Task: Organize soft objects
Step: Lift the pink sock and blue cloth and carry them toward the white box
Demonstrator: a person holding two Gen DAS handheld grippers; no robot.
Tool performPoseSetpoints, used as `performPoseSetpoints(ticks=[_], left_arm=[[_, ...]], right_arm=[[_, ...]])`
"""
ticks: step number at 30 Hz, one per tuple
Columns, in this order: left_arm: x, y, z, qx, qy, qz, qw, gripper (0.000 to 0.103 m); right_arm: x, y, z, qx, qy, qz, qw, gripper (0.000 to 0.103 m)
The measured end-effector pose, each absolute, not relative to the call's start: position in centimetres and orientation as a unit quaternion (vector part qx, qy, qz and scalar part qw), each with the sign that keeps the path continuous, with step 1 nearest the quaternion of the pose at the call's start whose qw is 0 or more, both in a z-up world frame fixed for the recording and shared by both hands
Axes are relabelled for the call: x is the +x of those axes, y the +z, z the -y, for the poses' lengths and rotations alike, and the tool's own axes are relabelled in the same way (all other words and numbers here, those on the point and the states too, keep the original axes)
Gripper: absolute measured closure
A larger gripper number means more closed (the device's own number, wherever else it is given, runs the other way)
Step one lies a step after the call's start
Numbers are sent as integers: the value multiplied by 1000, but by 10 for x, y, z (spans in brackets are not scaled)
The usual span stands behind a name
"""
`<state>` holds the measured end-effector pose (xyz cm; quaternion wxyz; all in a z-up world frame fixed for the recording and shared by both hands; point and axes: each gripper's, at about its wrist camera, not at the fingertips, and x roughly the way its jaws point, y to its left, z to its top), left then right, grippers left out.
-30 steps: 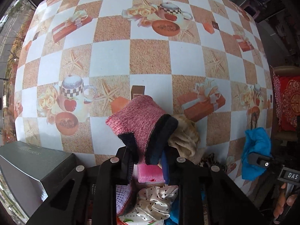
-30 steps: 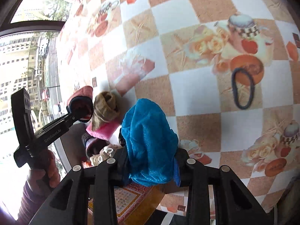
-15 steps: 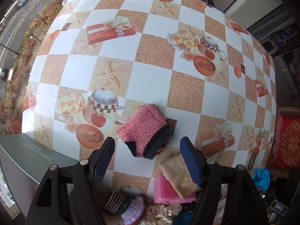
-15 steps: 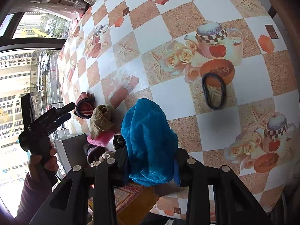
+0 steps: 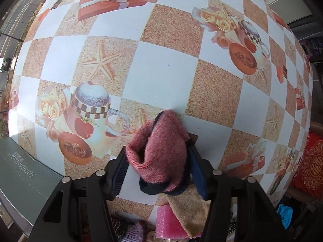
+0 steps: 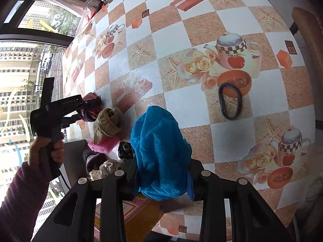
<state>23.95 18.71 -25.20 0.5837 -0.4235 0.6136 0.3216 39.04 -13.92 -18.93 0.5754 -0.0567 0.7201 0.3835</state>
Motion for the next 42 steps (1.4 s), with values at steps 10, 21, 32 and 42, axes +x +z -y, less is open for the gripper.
performPoseSetpoints(ticks=[10, 21, 32, 42], left_arm=[[266, -209, -154, -329, 320, -600, 656, 81], [198, -159, -117, -281, 310, -586, 694, 81], [135, -123, -70, -283, 292, -576, 709, 81], [96, -117, -25, -280, 260, -584, 716, 81]], right_arm=[[382, -173, 131, -69, 392, -702, 591, 66], [336, -142, 82, -103, 450, -675, 576, 66], [271, -114, 52, -149, 488, -653, 560, 66], [221, -99, 56, -180, 498, -644, 553, 66]])
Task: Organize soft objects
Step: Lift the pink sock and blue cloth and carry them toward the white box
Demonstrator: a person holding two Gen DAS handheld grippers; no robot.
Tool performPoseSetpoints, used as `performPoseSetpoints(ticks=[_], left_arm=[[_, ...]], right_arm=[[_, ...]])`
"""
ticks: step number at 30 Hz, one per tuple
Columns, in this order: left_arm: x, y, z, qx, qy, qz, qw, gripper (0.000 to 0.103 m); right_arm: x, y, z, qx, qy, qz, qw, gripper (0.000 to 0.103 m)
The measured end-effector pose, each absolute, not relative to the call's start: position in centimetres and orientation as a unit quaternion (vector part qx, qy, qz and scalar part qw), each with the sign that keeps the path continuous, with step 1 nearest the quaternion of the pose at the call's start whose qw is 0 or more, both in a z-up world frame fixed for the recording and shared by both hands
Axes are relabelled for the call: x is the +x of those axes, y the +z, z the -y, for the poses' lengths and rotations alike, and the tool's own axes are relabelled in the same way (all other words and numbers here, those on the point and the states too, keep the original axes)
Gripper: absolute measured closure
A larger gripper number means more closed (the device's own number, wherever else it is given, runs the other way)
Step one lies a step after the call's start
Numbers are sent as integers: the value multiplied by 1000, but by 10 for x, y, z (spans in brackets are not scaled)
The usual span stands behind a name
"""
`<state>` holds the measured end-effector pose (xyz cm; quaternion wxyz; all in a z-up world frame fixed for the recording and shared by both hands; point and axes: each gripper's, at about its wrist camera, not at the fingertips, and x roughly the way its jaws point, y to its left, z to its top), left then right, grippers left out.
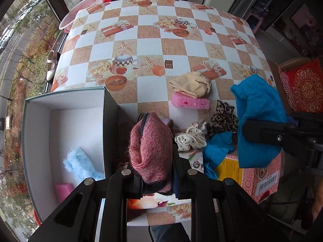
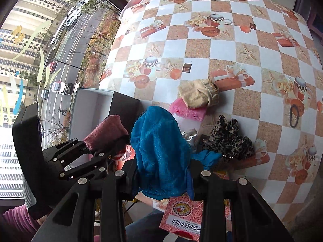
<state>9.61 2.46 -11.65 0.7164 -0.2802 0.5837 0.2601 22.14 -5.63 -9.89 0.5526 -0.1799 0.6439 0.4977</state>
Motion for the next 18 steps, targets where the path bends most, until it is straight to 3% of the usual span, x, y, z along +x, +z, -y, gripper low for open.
performPoseSetpoints(ticks=[18], left_arm=[[45, -105, 19, -270, 215, -584, 734, 80]], right_arm=[[176, -75, 114, -181, 462, -637, 590, 66]])
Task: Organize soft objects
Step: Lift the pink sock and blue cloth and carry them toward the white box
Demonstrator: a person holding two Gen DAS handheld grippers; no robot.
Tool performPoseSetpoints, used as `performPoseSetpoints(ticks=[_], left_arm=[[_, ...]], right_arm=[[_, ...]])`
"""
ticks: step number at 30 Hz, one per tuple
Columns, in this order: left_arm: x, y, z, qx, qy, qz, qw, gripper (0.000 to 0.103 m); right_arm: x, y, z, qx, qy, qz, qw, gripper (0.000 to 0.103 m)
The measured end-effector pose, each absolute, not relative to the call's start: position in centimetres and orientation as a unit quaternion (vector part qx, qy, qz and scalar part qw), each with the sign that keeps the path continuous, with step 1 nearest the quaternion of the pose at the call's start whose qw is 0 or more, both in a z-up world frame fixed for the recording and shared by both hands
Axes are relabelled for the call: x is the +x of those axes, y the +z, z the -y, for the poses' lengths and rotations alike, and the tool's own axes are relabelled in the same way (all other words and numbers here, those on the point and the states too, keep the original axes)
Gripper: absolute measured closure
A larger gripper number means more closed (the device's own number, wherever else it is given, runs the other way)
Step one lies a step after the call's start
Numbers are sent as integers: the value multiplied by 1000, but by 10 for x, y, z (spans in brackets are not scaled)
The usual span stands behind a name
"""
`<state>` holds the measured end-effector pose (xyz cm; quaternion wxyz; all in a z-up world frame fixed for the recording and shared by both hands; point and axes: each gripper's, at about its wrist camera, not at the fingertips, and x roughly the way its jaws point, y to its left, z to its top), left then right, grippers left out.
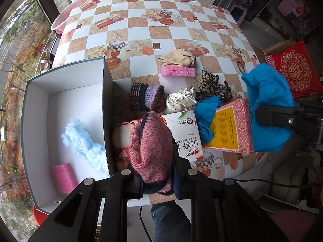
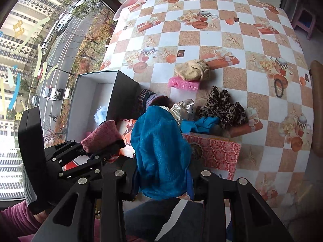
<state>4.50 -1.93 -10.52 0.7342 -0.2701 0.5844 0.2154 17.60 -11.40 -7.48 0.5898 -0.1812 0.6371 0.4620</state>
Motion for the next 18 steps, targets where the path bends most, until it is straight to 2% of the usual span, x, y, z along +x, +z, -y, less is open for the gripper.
performPoseSetpoints(ticks=[8, 18], left_arm=[[38, -91, 18, -253, 208, -573, 751, 80], [21, -84, 2, -249, 209, -563, 760, 80]], right_arm=[[175, -74, 144, -152, 416, -648, 620, 66], [159, -72, 133, -146, 413, -648, 623, 66]])
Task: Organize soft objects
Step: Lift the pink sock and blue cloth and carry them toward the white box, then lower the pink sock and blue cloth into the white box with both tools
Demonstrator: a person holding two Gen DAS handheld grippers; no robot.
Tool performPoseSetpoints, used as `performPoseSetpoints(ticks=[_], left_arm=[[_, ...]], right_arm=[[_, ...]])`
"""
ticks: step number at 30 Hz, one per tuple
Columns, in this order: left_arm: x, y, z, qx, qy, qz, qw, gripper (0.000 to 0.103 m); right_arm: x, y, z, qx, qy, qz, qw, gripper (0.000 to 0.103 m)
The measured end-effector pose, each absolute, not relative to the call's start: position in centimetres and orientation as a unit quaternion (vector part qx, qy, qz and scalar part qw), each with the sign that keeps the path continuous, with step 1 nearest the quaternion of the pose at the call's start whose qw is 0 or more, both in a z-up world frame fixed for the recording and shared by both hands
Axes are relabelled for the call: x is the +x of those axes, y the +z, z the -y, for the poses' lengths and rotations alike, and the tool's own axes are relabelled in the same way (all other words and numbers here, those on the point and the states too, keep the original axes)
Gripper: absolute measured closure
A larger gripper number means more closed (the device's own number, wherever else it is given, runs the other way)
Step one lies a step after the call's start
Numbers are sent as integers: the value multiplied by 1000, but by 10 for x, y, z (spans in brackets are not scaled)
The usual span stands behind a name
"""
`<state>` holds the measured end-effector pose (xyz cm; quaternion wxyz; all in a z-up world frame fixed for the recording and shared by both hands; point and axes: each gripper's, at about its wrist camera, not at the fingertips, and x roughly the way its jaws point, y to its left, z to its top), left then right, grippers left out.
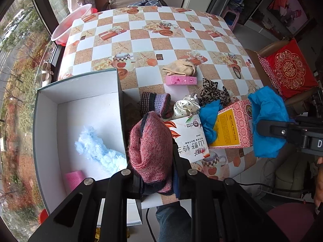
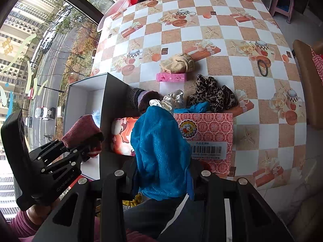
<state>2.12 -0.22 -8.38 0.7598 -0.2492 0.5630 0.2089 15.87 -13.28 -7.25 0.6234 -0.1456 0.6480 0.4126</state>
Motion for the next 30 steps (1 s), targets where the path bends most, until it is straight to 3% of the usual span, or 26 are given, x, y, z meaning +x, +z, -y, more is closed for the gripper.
performPoseSetpoints(ticks=[30], left_arm=[[-62, -88, -36, -341, 300, -510, 731, 80]], right_arm=[[93, -71, 50, -262, 489, -609, 567, 66]])
